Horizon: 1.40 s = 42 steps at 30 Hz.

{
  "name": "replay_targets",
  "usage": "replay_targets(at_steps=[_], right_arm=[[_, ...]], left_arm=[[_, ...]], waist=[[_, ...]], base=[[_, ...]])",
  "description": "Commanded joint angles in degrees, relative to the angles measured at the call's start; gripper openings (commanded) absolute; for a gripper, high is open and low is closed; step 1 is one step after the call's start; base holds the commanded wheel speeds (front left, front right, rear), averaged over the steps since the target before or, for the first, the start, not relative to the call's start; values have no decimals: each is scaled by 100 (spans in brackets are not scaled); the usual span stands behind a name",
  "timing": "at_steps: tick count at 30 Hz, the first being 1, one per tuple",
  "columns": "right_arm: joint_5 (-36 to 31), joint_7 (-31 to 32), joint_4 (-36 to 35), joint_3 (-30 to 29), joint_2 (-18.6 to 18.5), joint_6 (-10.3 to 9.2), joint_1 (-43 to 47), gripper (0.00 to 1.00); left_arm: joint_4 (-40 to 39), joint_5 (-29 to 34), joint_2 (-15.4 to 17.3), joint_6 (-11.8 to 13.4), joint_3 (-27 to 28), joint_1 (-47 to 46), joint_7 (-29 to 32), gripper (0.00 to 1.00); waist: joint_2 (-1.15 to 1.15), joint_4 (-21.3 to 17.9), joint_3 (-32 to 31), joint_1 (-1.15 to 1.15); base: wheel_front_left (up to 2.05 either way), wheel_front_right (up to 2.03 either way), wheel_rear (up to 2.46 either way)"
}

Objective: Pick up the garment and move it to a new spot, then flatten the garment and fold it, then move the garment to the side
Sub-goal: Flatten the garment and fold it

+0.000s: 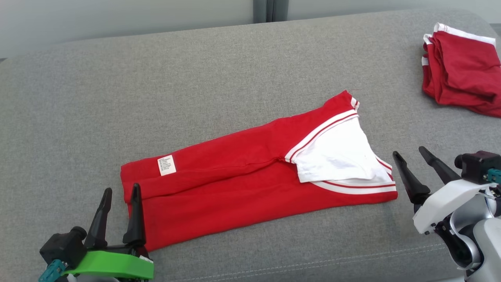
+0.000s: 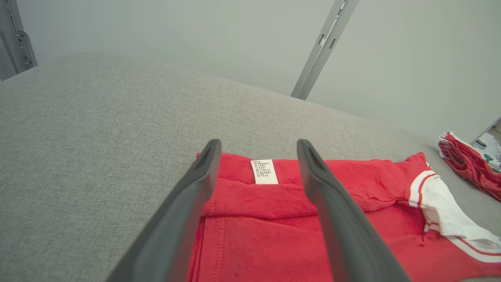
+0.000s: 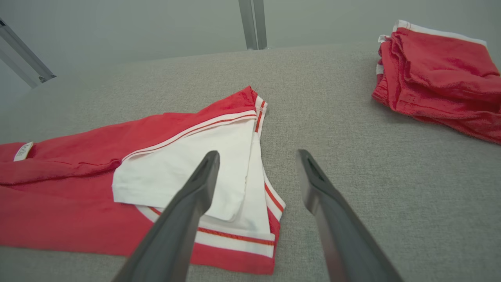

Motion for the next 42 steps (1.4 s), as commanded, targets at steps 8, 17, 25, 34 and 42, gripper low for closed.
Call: replay_targets(at_steps=[8,17,25,34,42], right_arm=[[-191,468,393,-46,-68,-2,-569,100],[181,1275,1751,128,-91,-2,-1626,100],[544,1675,2872,134,-16,-2,-2138,100],[868,1898,3502,234,96,-1,-2350,100],[972,2190,3512,764,112,1,-2355,100]], left_arm=[[-121,48,-119,96,-110,-116,24,100],[-210,141,-158,156,-194,-175,20,100],[-251,128,-184,189,-209,-184,13,100],[-234,88,-236,180,-187,-194,1,100],[-214,77,-270,152,-152,-219,-2,100]], waist=[[0,209,-182,0],[0,765,54,0],[0,1170,199,0],[0,1348,249,0],[0,1374,260,0]], base=[[0,0,0],[0,0,0],[0,0,0],[0,0,0],[0,0,0]])
